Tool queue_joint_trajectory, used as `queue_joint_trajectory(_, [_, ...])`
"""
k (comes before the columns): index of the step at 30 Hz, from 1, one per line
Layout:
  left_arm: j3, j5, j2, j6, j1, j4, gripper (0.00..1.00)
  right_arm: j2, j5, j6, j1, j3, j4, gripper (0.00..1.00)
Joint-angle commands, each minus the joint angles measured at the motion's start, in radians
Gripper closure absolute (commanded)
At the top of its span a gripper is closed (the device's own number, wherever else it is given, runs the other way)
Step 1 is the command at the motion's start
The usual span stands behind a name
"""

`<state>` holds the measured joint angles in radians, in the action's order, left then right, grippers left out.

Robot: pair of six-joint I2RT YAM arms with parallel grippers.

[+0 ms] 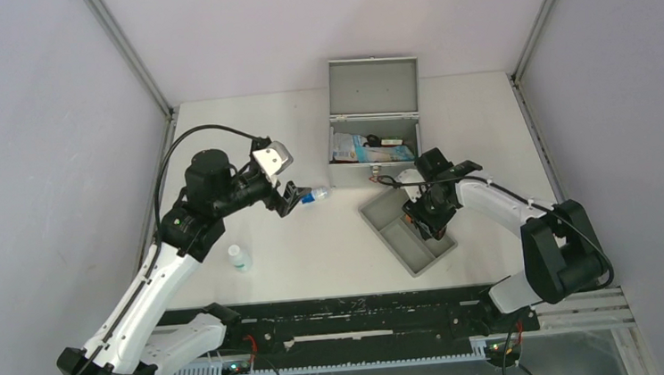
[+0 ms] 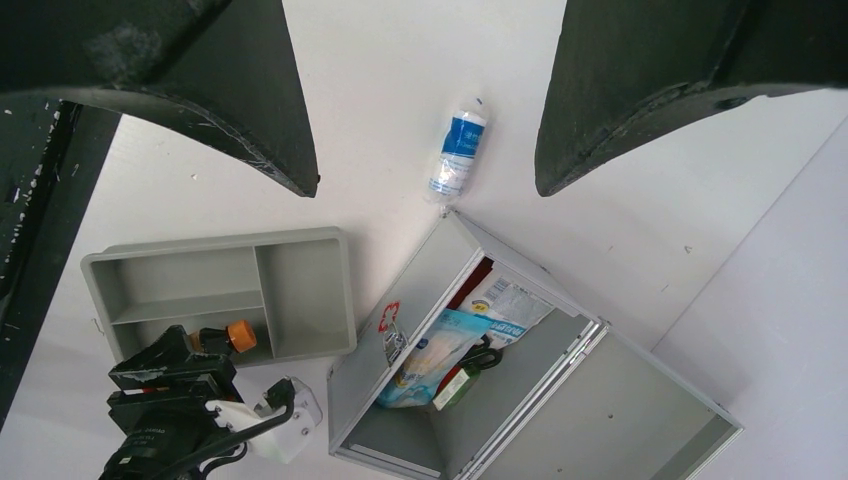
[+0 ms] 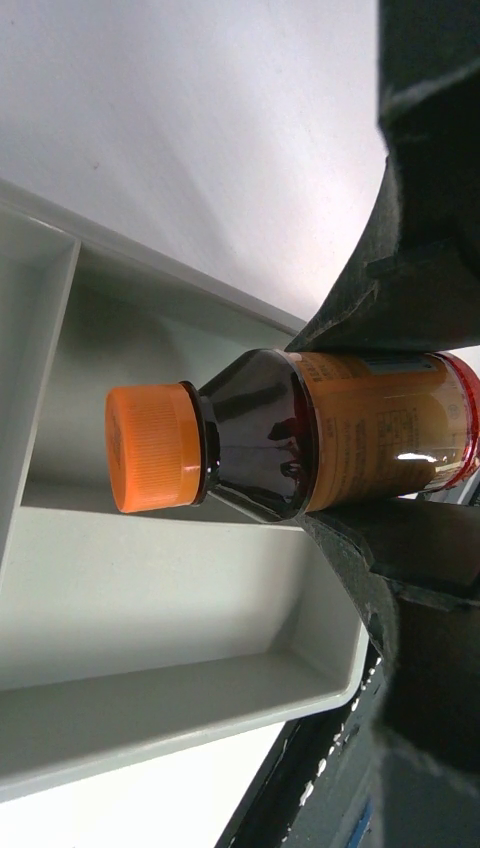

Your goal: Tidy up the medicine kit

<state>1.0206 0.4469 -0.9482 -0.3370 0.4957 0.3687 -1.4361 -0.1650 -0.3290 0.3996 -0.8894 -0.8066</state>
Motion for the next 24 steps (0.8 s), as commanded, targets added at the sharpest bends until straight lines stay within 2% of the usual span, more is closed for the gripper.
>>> queue_joint_trajectory(1, [-0.029, -0.005, 0.023, -0.022, -0.005, -0.024, 0.16, -0.020, 0.015, 0.027, 0.005, -0.003, 0.026, 0.65])
queue_joint_trajectory(11, [-0.027, -0.008, 0.021, -0.025, -0.005, -0.024, 0.16, -0.035, 0.140, 0.045, -0.047, -0.002, 0.070, 0.66])
queue_joint_trajectory(24, [-0.028, -0.012, 0.020, -0.030, -0.005, -0.023, 0.16, -0.003, 0.061, -0.041, -0.047, 0.045, 0.059, 0.58])
